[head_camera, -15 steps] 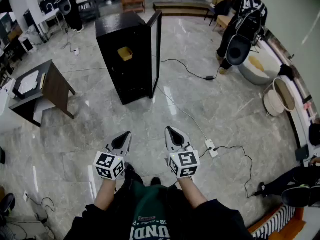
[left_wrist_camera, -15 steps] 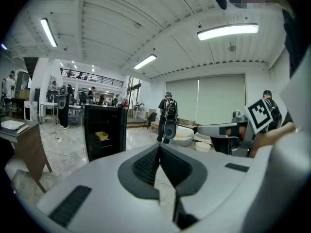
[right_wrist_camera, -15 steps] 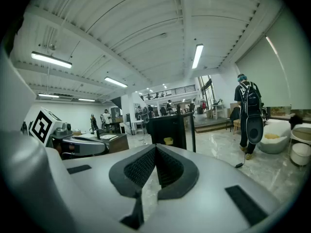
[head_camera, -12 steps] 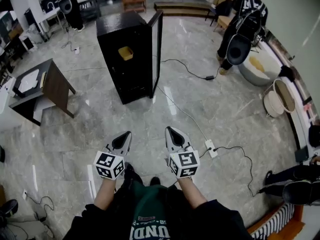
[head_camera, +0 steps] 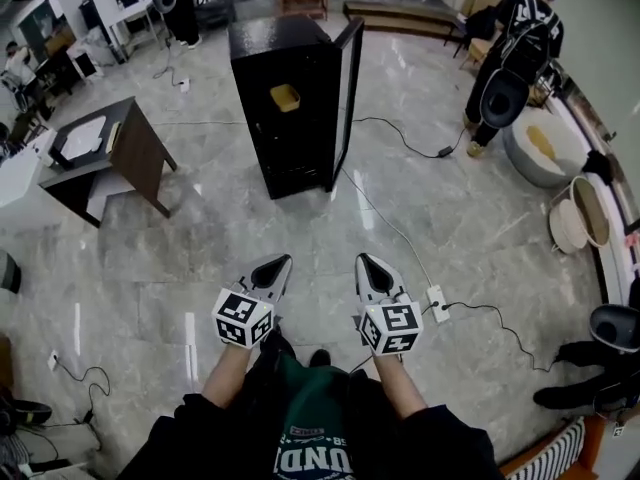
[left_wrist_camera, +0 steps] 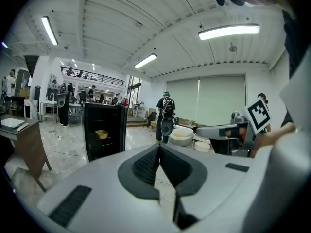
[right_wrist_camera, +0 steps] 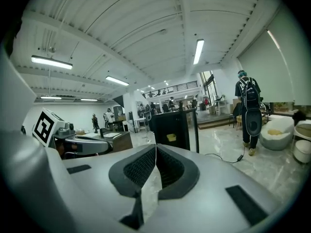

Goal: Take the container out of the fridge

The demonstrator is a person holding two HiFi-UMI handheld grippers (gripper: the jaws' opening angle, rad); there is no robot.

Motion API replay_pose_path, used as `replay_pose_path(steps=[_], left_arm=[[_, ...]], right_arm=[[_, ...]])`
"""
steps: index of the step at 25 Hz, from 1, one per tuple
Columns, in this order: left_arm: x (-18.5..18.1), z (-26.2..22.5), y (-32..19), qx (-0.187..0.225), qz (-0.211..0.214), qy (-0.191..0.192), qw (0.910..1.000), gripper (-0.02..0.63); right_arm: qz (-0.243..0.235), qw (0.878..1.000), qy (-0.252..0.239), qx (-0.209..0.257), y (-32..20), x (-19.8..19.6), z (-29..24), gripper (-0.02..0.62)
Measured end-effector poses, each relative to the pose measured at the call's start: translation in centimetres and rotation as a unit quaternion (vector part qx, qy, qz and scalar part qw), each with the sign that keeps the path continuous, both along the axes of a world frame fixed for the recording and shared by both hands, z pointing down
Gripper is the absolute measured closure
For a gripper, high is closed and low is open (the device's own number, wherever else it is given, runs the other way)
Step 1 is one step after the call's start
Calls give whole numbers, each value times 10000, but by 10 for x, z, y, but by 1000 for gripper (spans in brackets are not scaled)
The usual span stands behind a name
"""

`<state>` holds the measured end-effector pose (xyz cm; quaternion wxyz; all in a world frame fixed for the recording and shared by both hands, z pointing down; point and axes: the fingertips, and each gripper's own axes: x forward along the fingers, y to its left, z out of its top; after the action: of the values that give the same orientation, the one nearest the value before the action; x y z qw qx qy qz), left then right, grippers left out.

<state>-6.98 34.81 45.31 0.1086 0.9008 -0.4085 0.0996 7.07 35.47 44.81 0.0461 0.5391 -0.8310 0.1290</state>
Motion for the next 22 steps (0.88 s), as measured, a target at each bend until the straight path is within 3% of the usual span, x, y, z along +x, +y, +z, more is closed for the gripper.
replay_pose_path(steps=[22], left_arm=[[-12,12,0,-186,-85,-119,9997,592]], right_arm=[[-241,9996,-46,-119,2,-24,10,560]])
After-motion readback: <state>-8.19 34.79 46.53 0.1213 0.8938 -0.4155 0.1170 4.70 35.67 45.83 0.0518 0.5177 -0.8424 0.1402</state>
